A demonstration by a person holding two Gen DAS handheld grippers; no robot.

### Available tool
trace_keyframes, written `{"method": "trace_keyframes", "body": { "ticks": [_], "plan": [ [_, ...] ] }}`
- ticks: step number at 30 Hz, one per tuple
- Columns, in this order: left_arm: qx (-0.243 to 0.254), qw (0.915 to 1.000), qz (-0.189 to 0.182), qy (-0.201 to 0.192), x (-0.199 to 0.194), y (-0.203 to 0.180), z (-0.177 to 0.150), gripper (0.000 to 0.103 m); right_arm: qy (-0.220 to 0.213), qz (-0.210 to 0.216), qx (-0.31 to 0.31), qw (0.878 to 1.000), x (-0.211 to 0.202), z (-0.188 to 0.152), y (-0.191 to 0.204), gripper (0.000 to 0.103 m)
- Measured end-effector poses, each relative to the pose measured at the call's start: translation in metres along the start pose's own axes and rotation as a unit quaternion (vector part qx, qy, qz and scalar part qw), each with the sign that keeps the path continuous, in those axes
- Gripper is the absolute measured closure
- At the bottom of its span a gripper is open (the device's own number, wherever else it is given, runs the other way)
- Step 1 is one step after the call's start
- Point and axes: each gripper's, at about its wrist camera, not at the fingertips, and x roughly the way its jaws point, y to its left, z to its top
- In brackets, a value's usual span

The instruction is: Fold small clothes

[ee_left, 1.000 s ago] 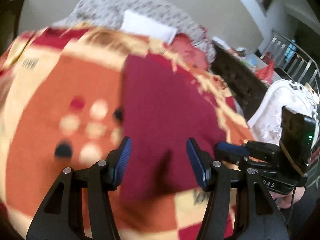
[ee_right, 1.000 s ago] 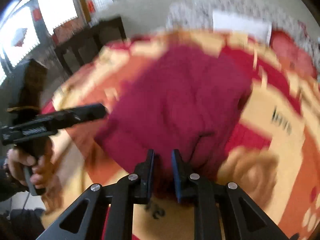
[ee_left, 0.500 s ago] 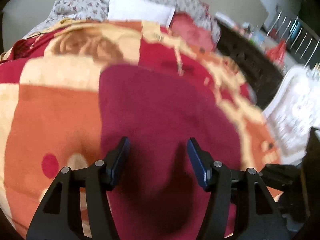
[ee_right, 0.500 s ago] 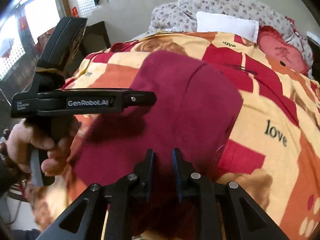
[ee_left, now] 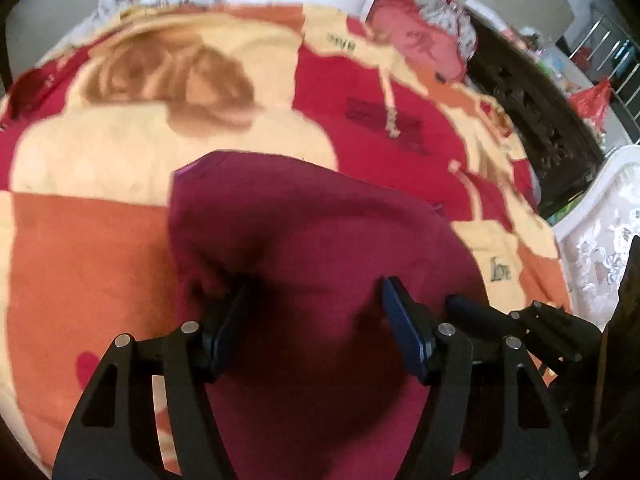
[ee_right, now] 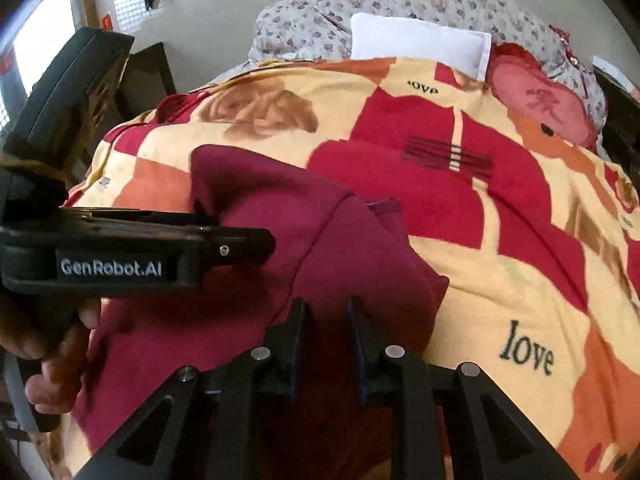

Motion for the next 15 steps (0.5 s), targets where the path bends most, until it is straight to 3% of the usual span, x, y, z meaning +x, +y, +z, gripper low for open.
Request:
{"method": "trace_keyframes", "body": {
  "ticks": [3,6,9,11,12,15],
  "plan": [
    [-0.001,0.9982,-0.026,-0.054,-0.045,0.007,-0.014,0.036,-0.046,0.007,-0.002,0.999,-0.041,-0.013,0.004,0.083],
    [0.000,0.9962,-0.043,-0.076,-0.076,0.006,-0.048,0.036,-0.077,0.033,-0.010,0.996,-0.074,-0.033,0.018,0.083],
    [0.016,0.9965,-0.053,-0.061,-0.079,-0.005,-0.087,0.036,-0.072,0.065,-0.023,0.995,-0.078,-0.061,0.036,0.078],
    [0.033,0.9986,-0.034,-0.024,-0.053,-0.012,-0.111,0.036,-0.011,0.038,-0.036,0.999,-0.047,-0.082,0.041,0.072],
    [0.037,0.9986,-0.028,-0.026,-0.049,-0.015,-0.114,0.036,-0.006,0.038,-0.035,0.999,-0.041,-0.089,0.042,0.072],
    [0.057,0.9973,0.000,-0.045,-0.059,-0.029,-0.119,0.036,-0.052,0.029,-0.027,0.998,-0.066,-0.093,0.048,0.072]
  ]
}}
